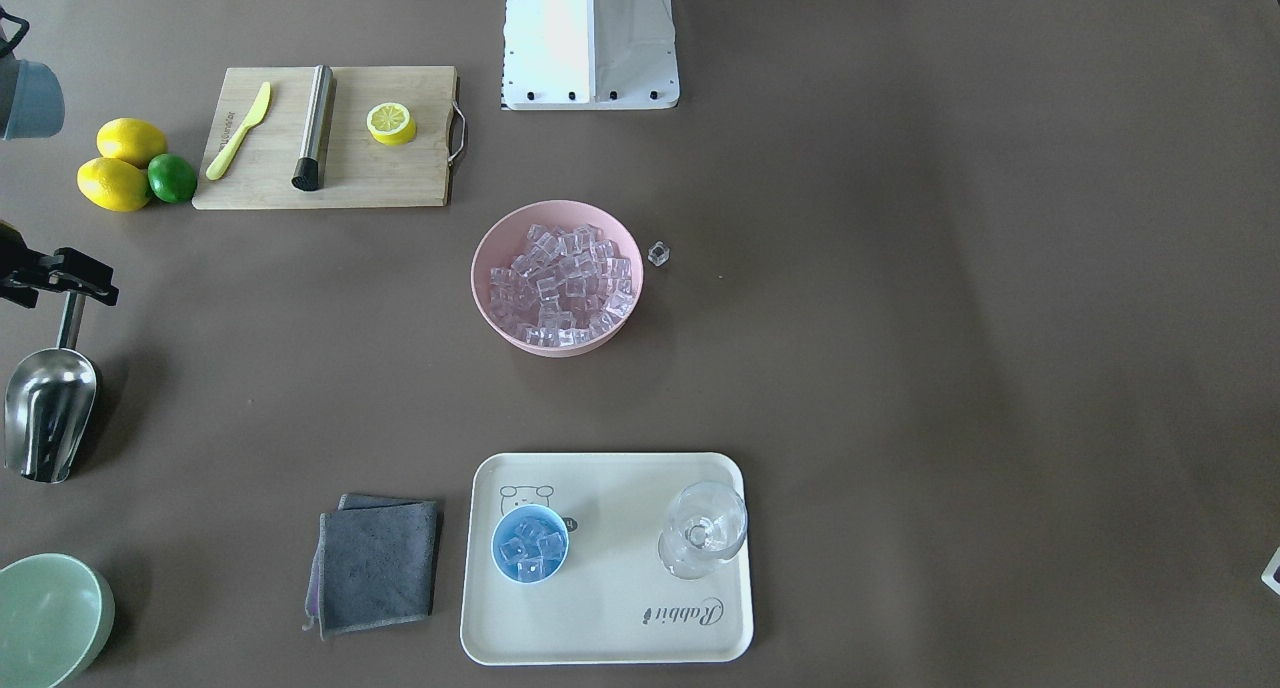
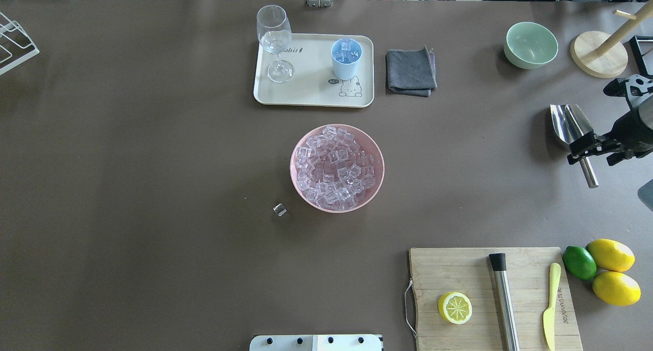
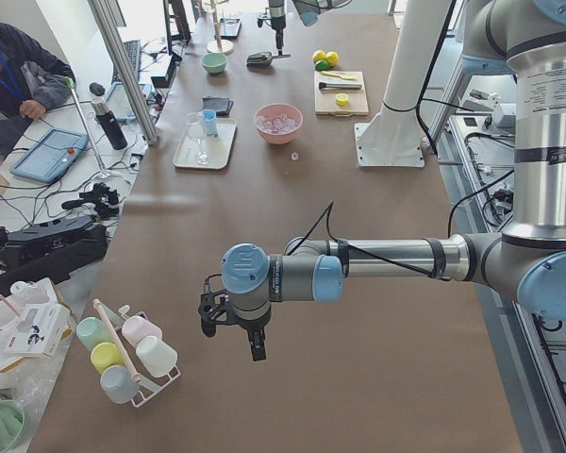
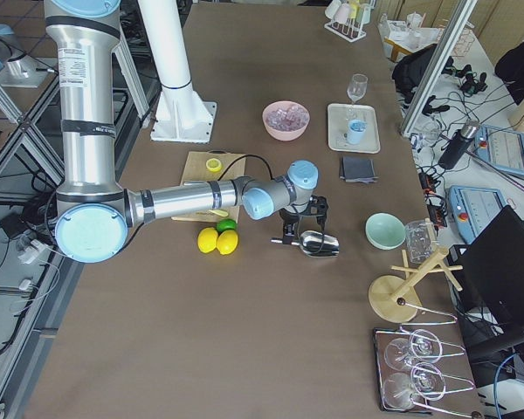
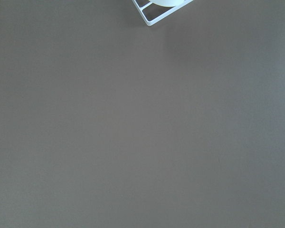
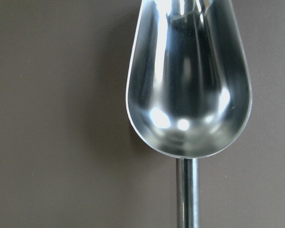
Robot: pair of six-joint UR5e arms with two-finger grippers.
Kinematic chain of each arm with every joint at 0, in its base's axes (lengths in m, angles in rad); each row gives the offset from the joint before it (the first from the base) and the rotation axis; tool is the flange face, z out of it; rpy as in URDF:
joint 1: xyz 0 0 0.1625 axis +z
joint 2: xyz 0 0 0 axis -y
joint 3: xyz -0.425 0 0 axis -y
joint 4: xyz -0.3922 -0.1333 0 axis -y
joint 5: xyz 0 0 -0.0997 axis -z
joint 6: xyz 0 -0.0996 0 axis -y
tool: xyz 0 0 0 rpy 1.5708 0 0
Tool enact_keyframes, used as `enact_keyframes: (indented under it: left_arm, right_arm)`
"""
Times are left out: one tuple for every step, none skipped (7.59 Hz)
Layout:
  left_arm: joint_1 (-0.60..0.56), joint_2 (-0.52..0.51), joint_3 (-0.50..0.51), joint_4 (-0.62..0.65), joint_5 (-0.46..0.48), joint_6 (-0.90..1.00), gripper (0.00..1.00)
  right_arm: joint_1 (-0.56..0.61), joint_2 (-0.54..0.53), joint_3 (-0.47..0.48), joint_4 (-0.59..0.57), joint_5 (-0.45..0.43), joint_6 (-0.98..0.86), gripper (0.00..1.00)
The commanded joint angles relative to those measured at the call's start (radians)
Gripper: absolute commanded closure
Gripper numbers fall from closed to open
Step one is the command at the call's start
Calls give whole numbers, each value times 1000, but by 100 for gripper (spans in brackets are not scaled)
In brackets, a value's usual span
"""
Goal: Put ice in cup with scoop
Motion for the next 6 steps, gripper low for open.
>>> enact_keyframes:
  left_arm:
    - [1,0,0,-2,0,0,2]
    - [-2,0,-2,-2,-2,0,2]
    - [-2,0,0,0,-2,0,2]
    - [1,0,0,-2,-2,0,2]
    - [1,0,0,-2,-2,0,2]
    - [-2,0,0,-2,-2,0,2]
  right_arm:
    - [192,2,167,-228,-4,-148,0]
    - [301,13,193,-331,5,-318,0]
    - [419,20,201,-464,40,-513,0]
    - [517,24,201,-552,44,-692,0]
    - [591,15,189,-591,39,-800,0]
    - [627,-8,181,-621,36,-858,0]
